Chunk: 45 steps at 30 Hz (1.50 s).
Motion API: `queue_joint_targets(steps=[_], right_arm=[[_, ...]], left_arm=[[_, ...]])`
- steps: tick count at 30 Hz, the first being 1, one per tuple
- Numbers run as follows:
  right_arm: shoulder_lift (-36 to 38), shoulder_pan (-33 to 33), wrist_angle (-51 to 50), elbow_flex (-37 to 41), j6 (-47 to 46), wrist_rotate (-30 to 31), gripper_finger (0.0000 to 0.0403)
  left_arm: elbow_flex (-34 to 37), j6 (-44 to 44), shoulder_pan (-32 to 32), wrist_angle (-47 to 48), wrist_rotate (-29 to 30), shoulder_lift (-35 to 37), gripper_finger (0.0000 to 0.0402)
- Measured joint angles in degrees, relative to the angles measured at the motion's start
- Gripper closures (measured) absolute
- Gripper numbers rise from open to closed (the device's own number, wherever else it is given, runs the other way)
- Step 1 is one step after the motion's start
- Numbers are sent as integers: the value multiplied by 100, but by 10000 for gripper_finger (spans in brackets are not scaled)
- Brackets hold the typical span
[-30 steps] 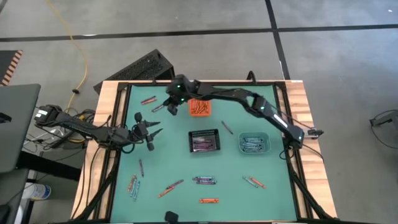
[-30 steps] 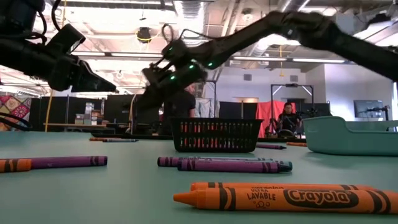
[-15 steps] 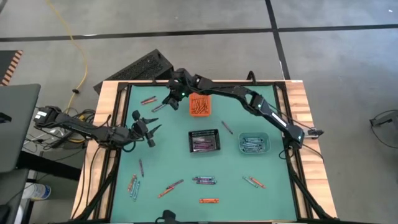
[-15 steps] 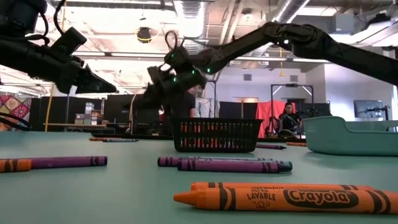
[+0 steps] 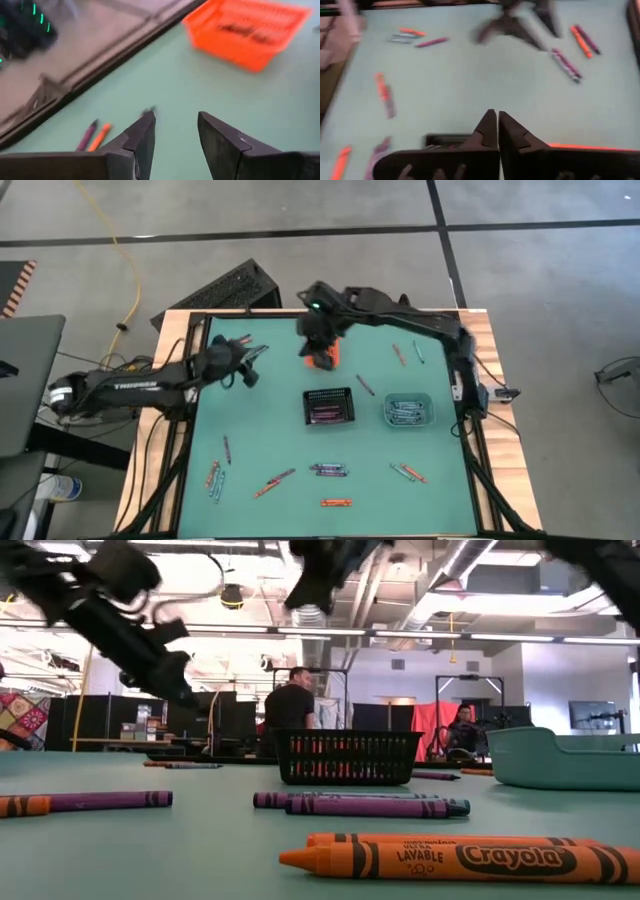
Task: Sort crayons
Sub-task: Put the violet crayon into the black bin
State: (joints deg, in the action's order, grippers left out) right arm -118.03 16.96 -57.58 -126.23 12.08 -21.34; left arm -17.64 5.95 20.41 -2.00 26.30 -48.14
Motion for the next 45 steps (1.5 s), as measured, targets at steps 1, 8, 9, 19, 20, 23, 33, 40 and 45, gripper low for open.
queue_joint_targets(steps=[1, 8, 9, 19, 20, 23, 33, 40, 45], right_arm=[[263, -81, 36, 292, 1, -10, 395], [2150, -836, 2389, 4145, -595, 397, 402], [2484, -967, 2942, 4729, -756, 532, 402], [4170, -2530, 8106, 9008, -1970, 1928, 403], [4196, -2687, 8352, 9210, -2011, 2054, 403], [4134, -3112, 8502, 9581, -2022, 2511, 403], [3721, -3782, 8951, 9630, -1631, 3661, 403], [3651, -3750, 9073, 9640, -1448, 3653, 403], [3651, -3697, 9071, 9640, -1441, 3650, 403]], left_arm=[[-205, 10, 287, 306, -257, -167, 262], [-1507, -510, 1966, 1704, -1764, -1554, 262], [-1689, -487, 2153, 1862, -1661, -1733, 262], [-3186, -818, 2985, 2993, -1486, -3834, 262], [-3294, -923, 3003, 3054, -1481, -4005, 262], [-3645, -1045, 3001, 3276, -1270, -4457, 262], [-4115, -1069, 3091, 3481, -924, -5047, 262], [-4129, -1177, 3286, 3455, -1195, -5365, 262], [-4142, -1311, 3365, 3478, -1380, -5451, 262]])
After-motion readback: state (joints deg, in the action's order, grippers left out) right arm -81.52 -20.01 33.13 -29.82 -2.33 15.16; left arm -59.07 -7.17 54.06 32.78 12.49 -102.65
